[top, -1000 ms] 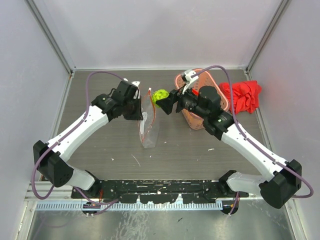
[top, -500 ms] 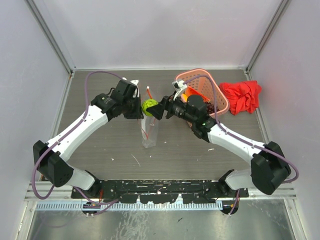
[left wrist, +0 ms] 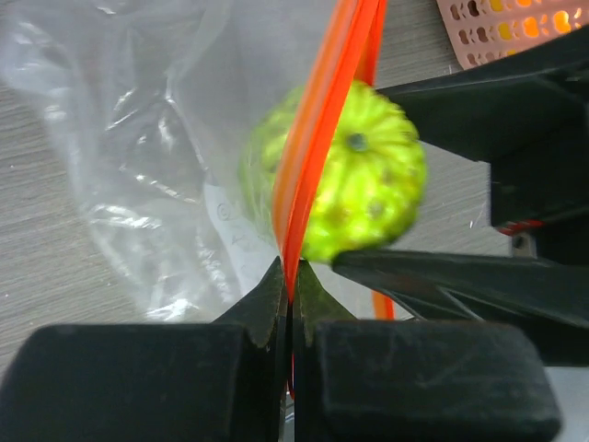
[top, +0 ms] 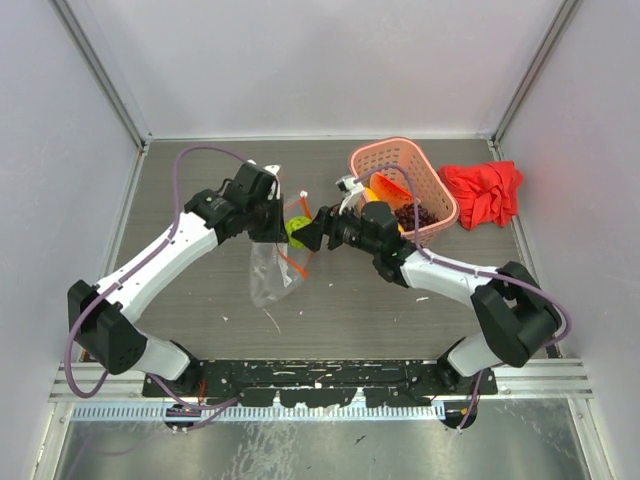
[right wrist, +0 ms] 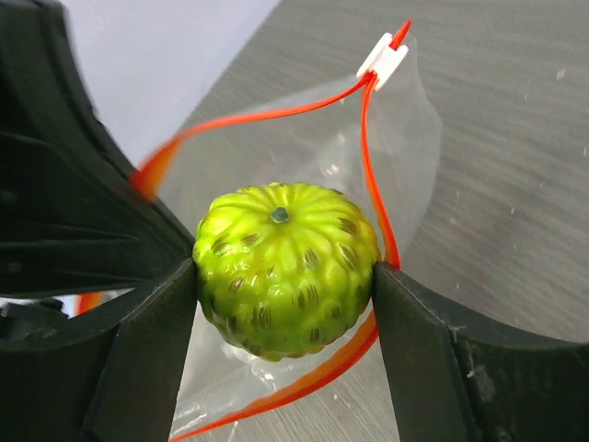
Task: Place the food in the zip-top bag and seal the zipper
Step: Place the fake vegetable in the zipper food storage bag.
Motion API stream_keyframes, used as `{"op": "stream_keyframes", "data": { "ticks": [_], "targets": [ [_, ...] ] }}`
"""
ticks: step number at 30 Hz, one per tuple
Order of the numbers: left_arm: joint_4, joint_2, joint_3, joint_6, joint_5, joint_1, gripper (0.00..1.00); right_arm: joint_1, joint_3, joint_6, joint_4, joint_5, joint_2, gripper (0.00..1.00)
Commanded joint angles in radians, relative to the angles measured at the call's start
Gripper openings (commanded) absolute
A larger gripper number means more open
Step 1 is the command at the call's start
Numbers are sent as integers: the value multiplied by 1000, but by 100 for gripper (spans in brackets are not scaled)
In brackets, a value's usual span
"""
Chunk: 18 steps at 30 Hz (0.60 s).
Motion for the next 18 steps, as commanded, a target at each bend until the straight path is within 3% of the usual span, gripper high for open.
{"op": "stream_keyframes", "data": {
  "ticks": [1,12,18],
  "targets": [
    [65,-57,21,-18,48,-8,0,32,-23,-58,57,-11,28,29],
    [102,-61,0,-54,130,-12,0,94,-64,-89,185,-26,37,37],
    [114,-73,-12,-61,143,-23,0,102,-79,-85,229,2,34,57]
  ]
}}
